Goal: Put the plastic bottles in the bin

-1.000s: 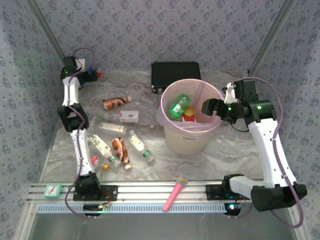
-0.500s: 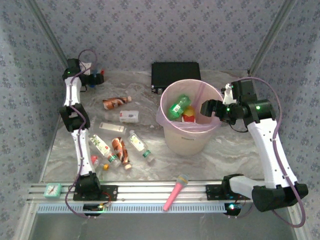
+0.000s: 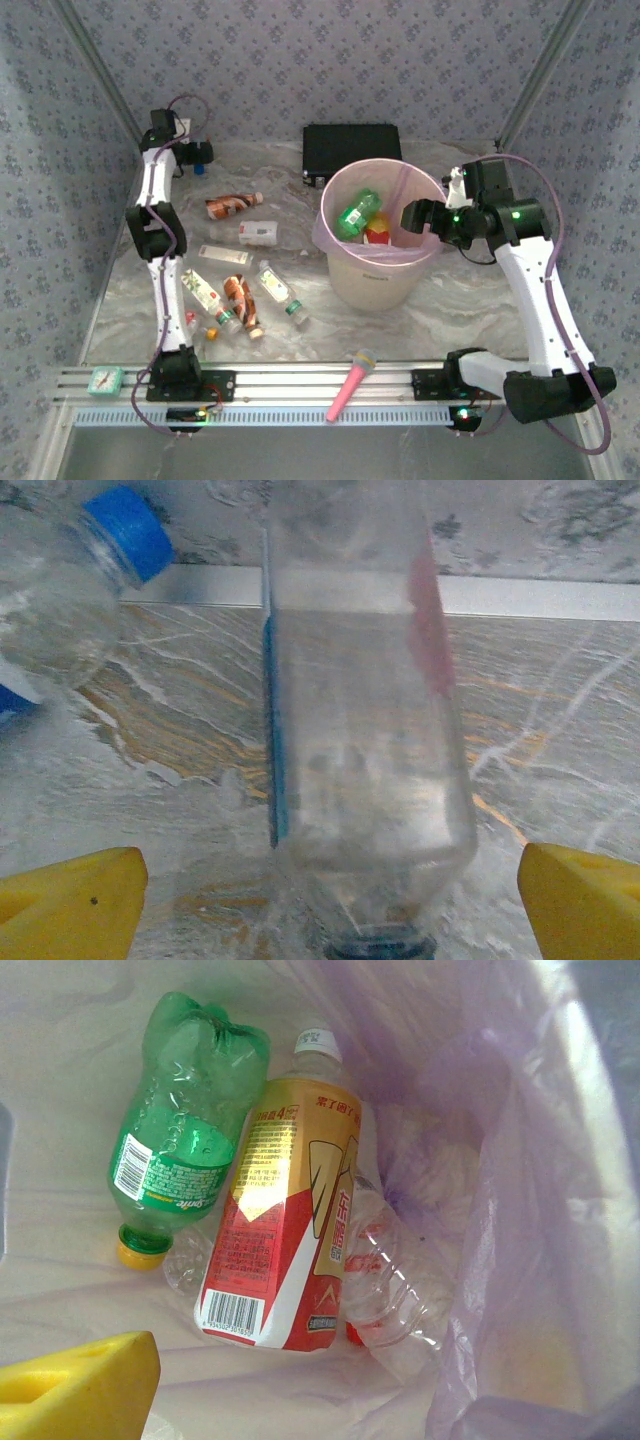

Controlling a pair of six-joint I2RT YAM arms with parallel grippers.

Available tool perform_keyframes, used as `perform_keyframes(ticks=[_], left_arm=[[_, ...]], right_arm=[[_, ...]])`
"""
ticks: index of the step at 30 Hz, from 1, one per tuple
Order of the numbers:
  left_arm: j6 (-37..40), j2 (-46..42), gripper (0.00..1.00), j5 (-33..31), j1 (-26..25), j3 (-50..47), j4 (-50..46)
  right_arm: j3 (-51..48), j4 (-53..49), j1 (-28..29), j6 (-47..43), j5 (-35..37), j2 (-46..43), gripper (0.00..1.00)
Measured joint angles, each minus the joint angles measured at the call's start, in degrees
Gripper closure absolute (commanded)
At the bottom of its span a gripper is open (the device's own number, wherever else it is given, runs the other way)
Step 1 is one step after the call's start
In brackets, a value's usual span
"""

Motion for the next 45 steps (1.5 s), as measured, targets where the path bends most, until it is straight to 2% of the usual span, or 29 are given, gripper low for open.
perform_keyframes(ticks=[4, 10, 21, 28, 35, 40, 45], left_arm=[[-1.51, 0.74, 0.08, -3.78, -1.03, 1.18, 1.73], [-2.97, 3.34, 0.14, -4.24, -1.36, 2.67, 4.28], [-4.57, 6.75, 0.34, -3.5, -1.31, 4.57, 3.85], [-6.05, 6.54, 0.52, -3.1, -1.36, 4.74, 3.04], [-6.67, 4.39, 0.66, -3.1, -1.51, 3.39, 1.46], [-7.82, 1.18, 0.79, -2.78, -1.88, 1.57, -0.7], [-9.64, -6.36, 0.91, -0.66, -2.43, -7.13, -1.42]], right_arm=[[0.2, -0.31, 0.0, 0.0, 0.0, 0.0, 0.12], [0.2, -0.35, 0.37, 0.0, 0.04, 0.02, 0.12], [0.2, 0.83, 4.9, 0.61, 0.2, 0.63, 0.12], [0.17, 1.51, 6.14, 1.79, 0.61, 0.63, 0.13], [-0.57, 3.48, 7.67, 2.6, 1.05, 0.63, 0.13], [-1.27, 5.29, 8.07, 2.93, 1.03, 0.57, 0.13], [-1.9, 6.95, 8.26, 3.04, 0.94, 0.5, 0.13]])
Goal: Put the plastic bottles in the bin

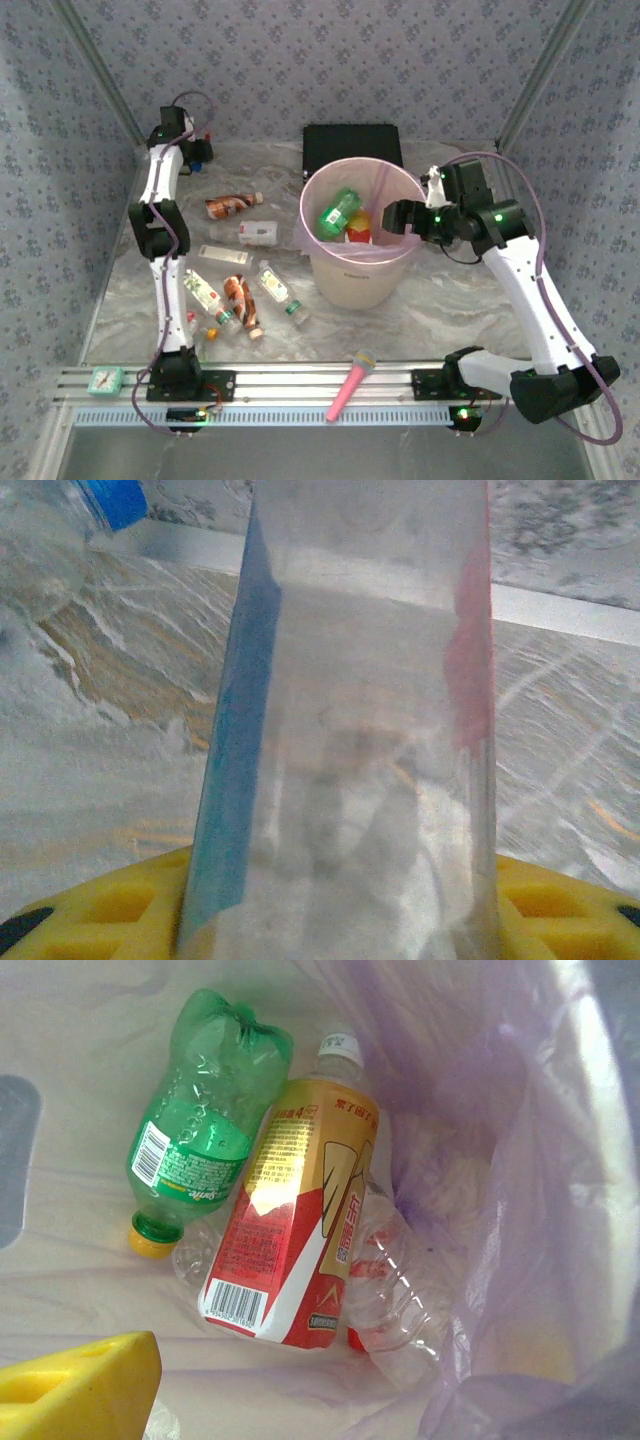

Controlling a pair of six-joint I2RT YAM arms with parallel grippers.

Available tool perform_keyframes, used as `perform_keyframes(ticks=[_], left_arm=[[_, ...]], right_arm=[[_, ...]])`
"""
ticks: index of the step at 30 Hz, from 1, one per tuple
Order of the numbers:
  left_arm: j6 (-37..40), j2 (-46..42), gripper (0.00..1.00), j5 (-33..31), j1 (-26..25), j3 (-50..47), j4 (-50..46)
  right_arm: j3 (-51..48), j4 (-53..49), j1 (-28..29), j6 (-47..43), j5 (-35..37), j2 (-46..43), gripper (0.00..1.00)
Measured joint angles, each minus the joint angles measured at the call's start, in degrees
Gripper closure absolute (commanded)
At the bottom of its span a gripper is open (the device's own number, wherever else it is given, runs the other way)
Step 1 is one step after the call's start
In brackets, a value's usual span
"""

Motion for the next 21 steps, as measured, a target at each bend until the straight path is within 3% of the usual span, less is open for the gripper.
perform_keyframes(ticks=[7, 12, 16, 21], left_arm=[[-4.61, -24.11, 0.96, 2.84, -1.29, -28.83, 7.76], [-7.3, -41.99, 0.96, 4.72, -3.56, -41.9, 13.09], [-7.87, -54.07, 0.97, 5.31, -8.96, -48.5, 14.23], [-6.1, -64.26, 1.0, 6.12, -20.59, -50.29, 11.15]], right_arm=[[-1.14, 3.69, 0.52, 0.68, -0.44, 0.31, 0.13], [-1.68, 6.05, 1.01, 0.9, -1.16, 0.52, 0.12], [-1.33, 6.25, 0.92, 1.03, -1.68, 0.55, 0.09], [2.89, 4.31, -1.64, 0.37, -1.9, 0.83, 0.08]])
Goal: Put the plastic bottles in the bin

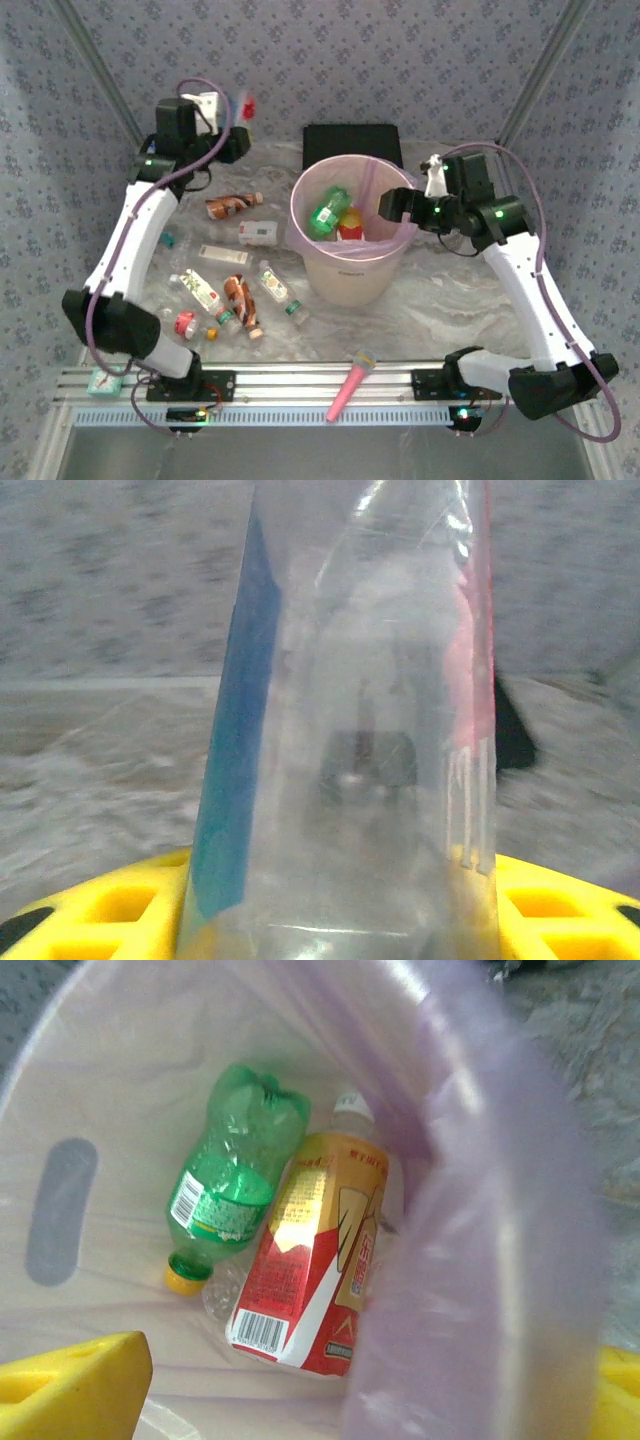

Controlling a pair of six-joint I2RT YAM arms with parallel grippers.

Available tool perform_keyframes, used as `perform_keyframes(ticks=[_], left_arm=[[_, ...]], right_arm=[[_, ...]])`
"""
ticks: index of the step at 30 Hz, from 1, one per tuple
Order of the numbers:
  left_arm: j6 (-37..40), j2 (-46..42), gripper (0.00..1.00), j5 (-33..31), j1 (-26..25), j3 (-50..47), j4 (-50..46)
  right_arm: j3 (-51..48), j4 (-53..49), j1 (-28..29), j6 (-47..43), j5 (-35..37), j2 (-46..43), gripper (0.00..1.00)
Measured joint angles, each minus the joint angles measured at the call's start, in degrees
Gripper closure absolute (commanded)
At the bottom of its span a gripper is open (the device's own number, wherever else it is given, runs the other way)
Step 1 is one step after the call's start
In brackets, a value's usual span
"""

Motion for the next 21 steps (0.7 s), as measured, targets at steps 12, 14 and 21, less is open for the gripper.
perform_keyframes(ticks=[12, 14, 21], left_arm=[[6.12, -10.05, 1.0, -0.5, -25.7, 0.98, -12.79], [6.47, -8.09, 1.0, -0.35, -29.07, 1.22, -14.21], [7.02, -0.61, 1.0, 0.98, -33.0, 1.33, -17.11]], right_arm=[[0.22, 0.17, -13.25, -1.2, -6.64, -5.42, 0.25], [-1.33, 0.48, -13.6, -1.68, -8.61, -5.4, 0.3], [-6.49, 1.05, -14.95, -2.16, -14.49, -5.49, 0.46]])
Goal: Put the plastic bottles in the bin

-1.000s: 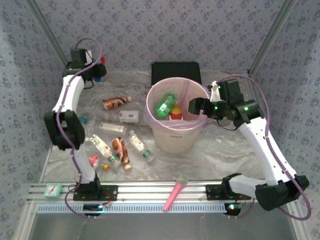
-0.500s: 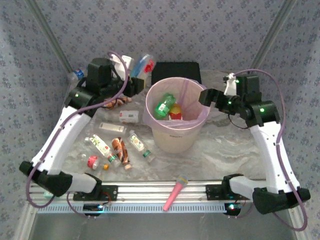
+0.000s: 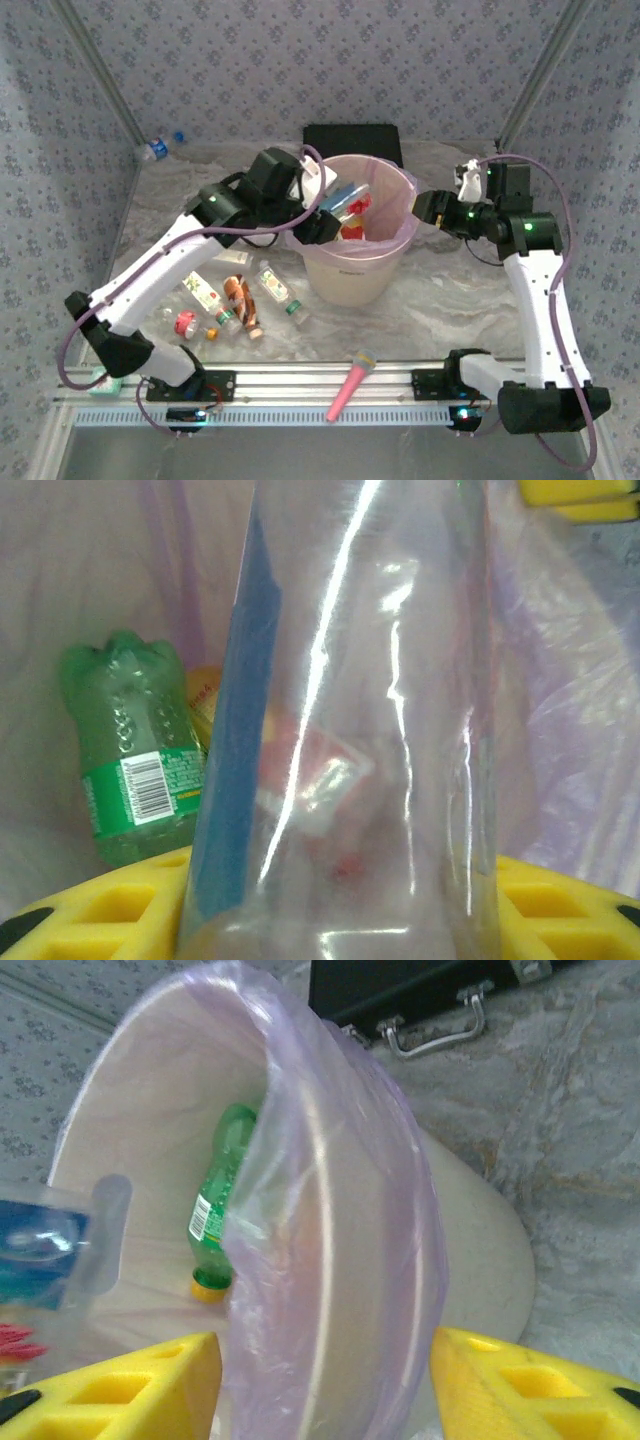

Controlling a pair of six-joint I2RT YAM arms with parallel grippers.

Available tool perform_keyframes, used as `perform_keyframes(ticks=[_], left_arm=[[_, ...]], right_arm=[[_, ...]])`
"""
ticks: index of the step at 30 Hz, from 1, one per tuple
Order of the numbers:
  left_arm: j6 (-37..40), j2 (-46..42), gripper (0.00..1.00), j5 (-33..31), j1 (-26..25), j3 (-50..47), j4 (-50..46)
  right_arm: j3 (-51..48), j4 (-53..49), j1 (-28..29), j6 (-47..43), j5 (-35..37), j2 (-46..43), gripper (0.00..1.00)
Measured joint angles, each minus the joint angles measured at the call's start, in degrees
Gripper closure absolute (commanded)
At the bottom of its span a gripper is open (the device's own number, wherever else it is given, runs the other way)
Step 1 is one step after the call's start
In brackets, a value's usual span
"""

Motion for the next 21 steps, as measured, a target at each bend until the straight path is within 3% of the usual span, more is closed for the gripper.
perform_keyframes(ticks=[8, 21], left_arm=[[0.04, 6.03, 1.0, 0.13, -0.92, 3.3, -3.19], [-0.17, 14.78, 0.97, -2.25, -2.25, 7.17, -5.25]], right_arm=[[-4.24, 2.93, -1.14, 0.5, -4.5, -0.52, 0.57], [-6.75, 6.08, -1.14, 0.59, -6.75, -0.52, 0.57]])
